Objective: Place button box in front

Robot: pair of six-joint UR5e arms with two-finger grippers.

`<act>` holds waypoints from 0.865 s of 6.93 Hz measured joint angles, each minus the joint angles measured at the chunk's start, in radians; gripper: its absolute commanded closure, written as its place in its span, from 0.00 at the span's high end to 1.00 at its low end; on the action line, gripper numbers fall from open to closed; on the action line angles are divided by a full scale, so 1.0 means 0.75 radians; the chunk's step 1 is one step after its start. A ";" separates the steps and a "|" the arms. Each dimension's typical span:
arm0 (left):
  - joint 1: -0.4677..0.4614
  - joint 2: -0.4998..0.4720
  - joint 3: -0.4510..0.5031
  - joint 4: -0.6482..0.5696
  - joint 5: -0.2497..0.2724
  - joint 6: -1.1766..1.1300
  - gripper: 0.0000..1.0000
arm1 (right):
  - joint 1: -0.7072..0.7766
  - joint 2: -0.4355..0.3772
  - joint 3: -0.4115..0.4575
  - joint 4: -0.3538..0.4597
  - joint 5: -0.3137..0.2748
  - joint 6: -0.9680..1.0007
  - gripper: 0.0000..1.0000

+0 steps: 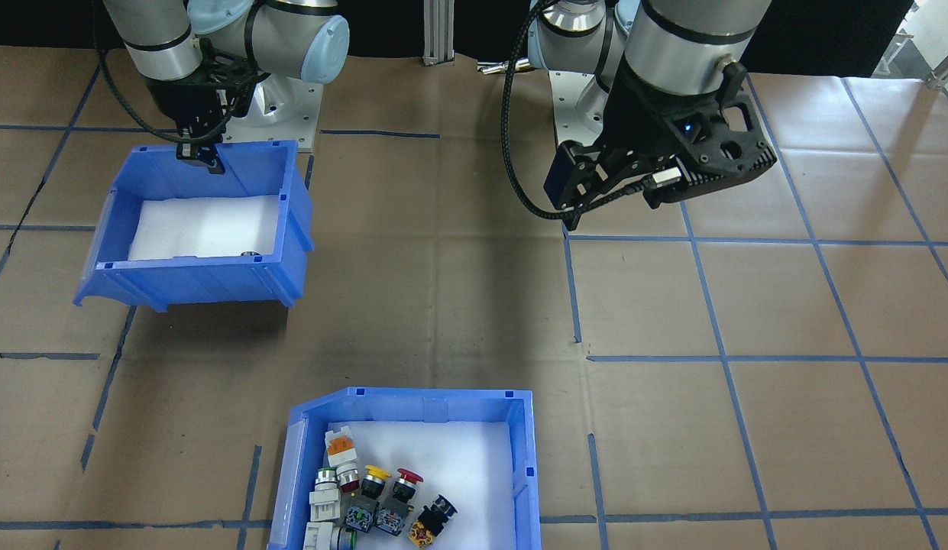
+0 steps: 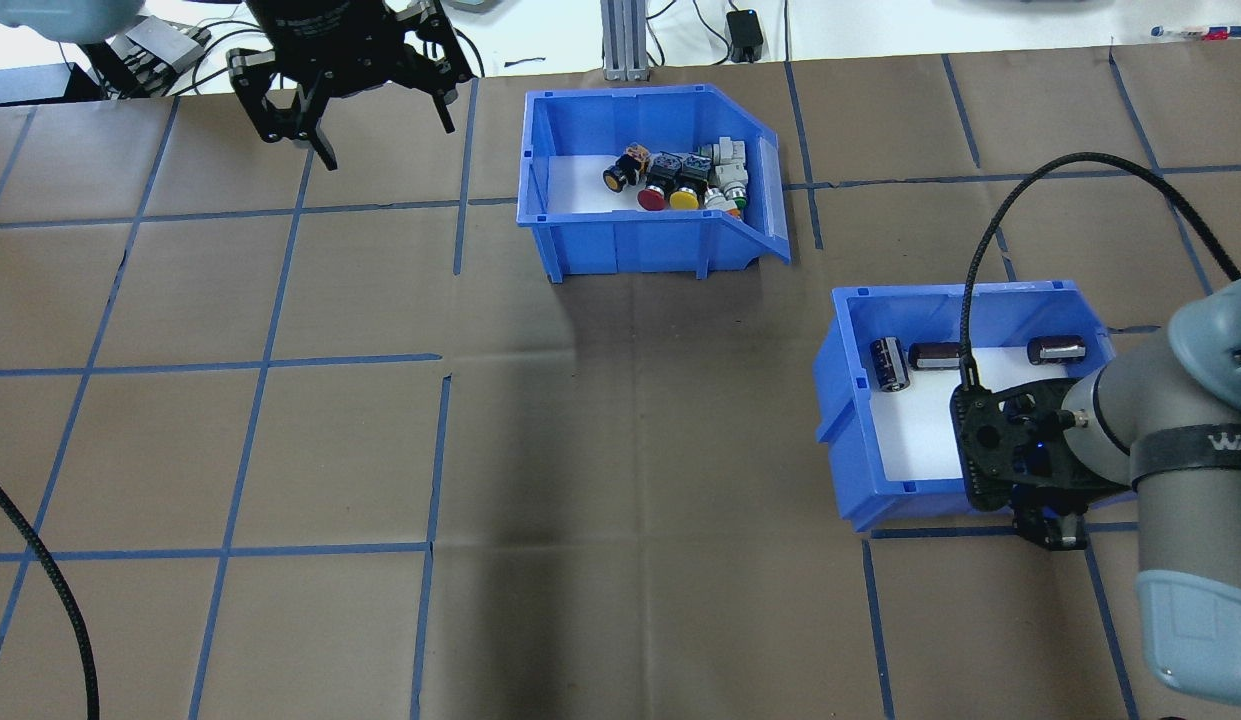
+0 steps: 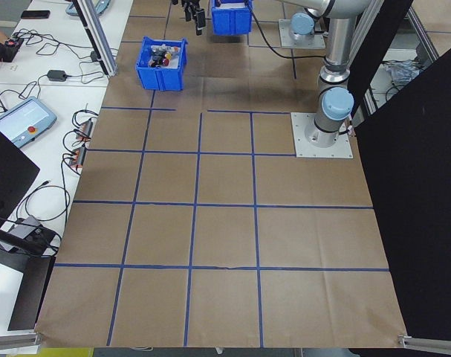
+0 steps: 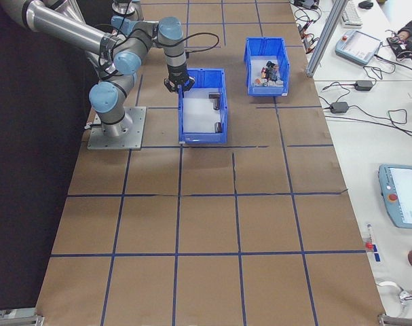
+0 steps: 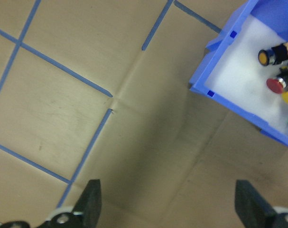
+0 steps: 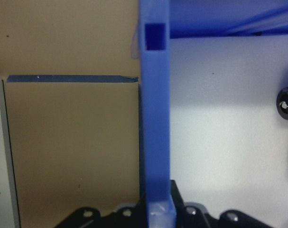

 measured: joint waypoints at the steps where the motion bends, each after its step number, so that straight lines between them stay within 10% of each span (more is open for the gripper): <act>1: 0.010 0.032 -0.005 -0.008 0.004 0.242 1.00 | 0.074 0.022 0.000 -0.015 -0.002 0.084 0.03; 6: 0.124 0.131 -0.140 0.000 0.000 0.601 1.00 | 0.568 0.306 -0.099 -0.177 -0.102 0.607 0.03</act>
